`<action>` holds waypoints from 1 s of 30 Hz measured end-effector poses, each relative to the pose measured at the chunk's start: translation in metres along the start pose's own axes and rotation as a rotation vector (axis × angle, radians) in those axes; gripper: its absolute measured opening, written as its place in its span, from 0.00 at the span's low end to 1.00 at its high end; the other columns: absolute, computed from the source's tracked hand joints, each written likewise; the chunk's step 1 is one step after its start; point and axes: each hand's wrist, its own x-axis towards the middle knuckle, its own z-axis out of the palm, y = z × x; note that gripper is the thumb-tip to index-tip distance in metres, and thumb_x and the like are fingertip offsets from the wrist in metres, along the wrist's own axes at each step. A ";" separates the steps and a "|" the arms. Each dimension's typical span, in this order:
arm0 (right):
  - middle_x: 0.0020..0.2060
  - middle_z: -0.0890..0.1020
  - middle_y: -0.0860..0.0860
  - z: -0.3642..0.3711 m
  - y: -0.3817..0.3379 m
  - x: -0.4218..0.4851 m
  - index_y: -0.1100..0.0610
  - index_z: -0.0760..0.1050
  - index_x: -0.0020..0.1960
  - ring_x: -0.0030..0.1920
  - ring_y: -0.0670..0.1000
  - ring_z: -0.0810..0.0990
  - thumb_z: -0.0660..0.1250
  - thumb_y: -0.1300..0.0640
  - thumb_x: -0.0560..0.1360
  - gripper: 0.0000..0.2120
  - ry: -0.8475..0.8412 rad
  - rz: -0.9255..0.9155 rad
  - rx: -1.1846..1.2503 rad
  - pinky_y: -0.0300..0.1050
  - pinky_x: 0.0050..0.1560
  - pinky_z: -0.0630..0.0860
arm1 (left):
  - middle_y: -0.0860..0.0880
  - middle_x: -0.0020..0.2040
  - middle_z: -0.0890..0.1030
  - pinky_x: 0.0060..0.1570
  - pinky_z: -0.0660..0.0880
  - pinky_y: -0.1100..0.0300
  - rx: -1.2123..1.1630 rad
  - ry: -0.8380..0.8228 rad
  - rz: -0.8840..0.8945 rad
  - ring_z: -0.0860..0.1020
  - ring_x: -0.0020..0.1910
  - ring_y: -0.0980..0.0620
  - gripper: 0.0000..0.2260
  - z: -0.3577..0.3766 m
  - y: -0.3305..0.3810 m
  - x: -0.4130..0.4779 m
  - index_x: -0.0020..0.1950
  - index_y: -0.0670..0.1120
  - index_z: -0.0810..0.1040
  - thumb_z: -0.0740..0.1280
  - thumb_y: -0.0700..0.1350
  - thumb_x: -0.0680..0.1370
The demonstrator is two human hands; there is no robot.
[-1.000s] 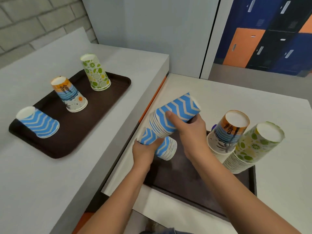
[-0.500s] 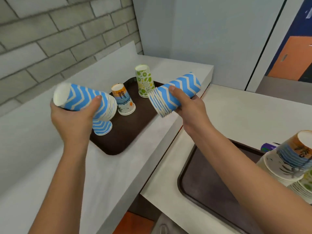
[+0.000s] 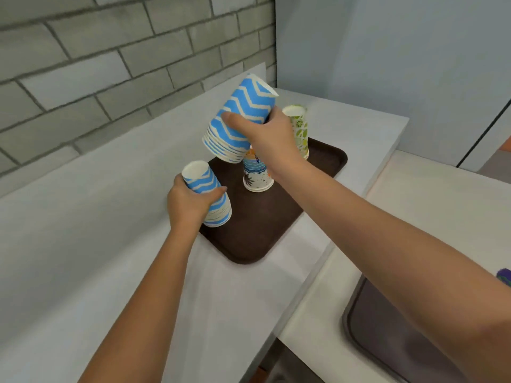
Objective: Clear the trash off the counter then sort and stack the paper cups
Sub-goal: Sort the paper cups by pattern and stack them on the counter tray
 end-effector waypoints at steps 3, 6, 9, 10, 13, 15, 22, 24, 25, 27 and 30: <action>0.50 0.84 0.50 0.023 0.014 0.008 0.58 0.76 0.55 0.49 0.48 0.84 0.81 0.54 0.61 0.26 -0.056 -0.050 -0.179 0.52 0.53 0.81 | 0.50 0.51 0.81 0.47 0.72 0.62 -0.067 -0.031 0.012 0.79 0.48 0.53 0.27 0.006 -0.015 -0.002 0.55 0.44 0.76 0.81 0.49 0.61; 0.51 0.83 0.50 0.037 0.030 0.010 0.58 0.74 0.57 0.50 0.47 0.83 0.80 0.53 0.63 0.26 -0.092 -0.090 -0.322 0.48 0.53 0.81 | 0.53 0.48 0.82 0.50 0.77 0.55 -0.124 -0.036 0.029 0.80 0.49 0.52 0.28 0.007 -0.025 -0.003 0.51 0.46 0.77 0.80 0.57 0.57; 0.51 0.83 0.49 0.046 0.047 0.011 0.57 0.74 0.56 0.50 0.47 0.82 0.80 0.51 0.62 0.27 -0.133 -0.121 -0.400 0.49 0.53 0.80 | 0.52 0.51 0.83 0.52 0.78 0.48 -0.130 -0.059 0.027 0.81 0.52 0.50 0.38 0.007 -0.049 0.003 0.56 0.48 0.79 0.77 0.69 0.53; 0.51 0.83 0.48 0.047 0.052 0.011 0.57 0.73 0.56 0.50 0.46 0.82 0.80 0.51 0.62 0.27 -0.156 -0.122 -0.435 0.48 0.53 0.80 | 0.50 0.54 0.82 0.54 0.78 0.48 -0.126 -0.065 0.006 0.80 0.55 0.50 0.42 0.005 -0.057 0.005 0.60 0.48 0.77 0.76 0.70 0.53; 0.52 0.81 0.46 0.047 0.068 0.003 0.56 0.72 0.58 0.51 0.44 0.80 0.79 0.50 0.63 0.28 -0.265 -0.120 -0.585 0.42 0.53 0.78 | 0.47 0.68 0.73 0.65 0.72 0.49 -0.107 -0.091 -0.072 0.72 0.67 0.50 0.48 -0.012 -0.054 -0.007 0.71 0.45 0.68 0.79 0.62 0.57; 0.54 0.80 0.48 0.044 0.084 -0.004 0.56 0.71 0.62 0.53 0.47 0.79 0.79 0.50 0.63 0.32 -0.321 -0.131 -0.701 0.43 0.54 0.77 | 0.46 0.71 0.68 0.68 0.68 0.50 -0.080 -0.095 -0.101 0.67 0.70 0.50 0.47 -0.022 -0.053 -0.017 0.74 0.43 0.63 0.81 0.53 0.61; 0.66 0.75 0.52 0.030 0.099 -0.008 0.57 0.60 0.74 0.65 0.51 0.74 0.79 0.48 0.62 0.47 -0.408 -0.055 -0.725 0.51 0.65 0.72 | 0.54 0.63 0.71 0.62 0.70 0.61 -0.169 0.049 -0.003 0.70 0.64 0.56 0.28 -0.038 -0.045 -0.054 0.68 0.49 0.71 0.76 0.45 0.70; 0.71 0.70 0.53 0.015 0.092 -0.018 0.57 0.53 0.77 0.70 0.51 0.69 0.78 0.48 0.64 0.51 -0.367 -0.040 -0.718 0.50 0.70 0.67 | 0.54 0.58 0.74 0.58 0.73 0.62 -0.250 0.107 0.046 0.73 0.59 0.57 0.19 -0.036 -0.033 -0.070 0.62 0.50 0.75 0.73 0.43 0.73; 0.71 0.70 0.53 0.003 0.088 -0.026 0.56 0.53 0.77 0.71 0.50 0.68 0.77 0.48 0.66 0.49 -0.321 -0.048 -0.702 0.47 0.70 0.66 | 0.53 0.56 0.75 0.56 0.74 0.62 -0.290 0.113 0.066 0.74 0.57 0.57 0.15 -0.033 -0.027 -0.079 0.59 0.50 0.76 0.72 0.42 0.74; 0.69 0.73 0.52 -0.030 0.079 -0.051 0.54 0.57 0.76 0.68 0.47 0.70 0.75 0.50 0.69 0.42 -0.192 -0.107 -0.643 0.40 0.68 0.67 | 0.49 0.54 0.78 0.51 0.74 0.64 -0.358 0.060 0.110 0.75 0.52 0.56 0.11 -0.021 -0.013 -0.099 0.54 0.51 0.77 0.70 0.40 0.75; 0.59 0.80 0.50 -0.096 0.069 -0.101 0.55 0.69 0.70 0.59 0.41 0.77 0.73 0.57 0.72 0.28 0.029 -0.228 -0.542 0.32 0.60 0.71 | 0.48 0.50 0.80 0.46 0.74 0.69 -0.386 -0.135 0.192 0.77 0.48 0.55 0.10 0.008 0.008 -0.134 0.49 0.52 0.77 0.69 0.37 0.75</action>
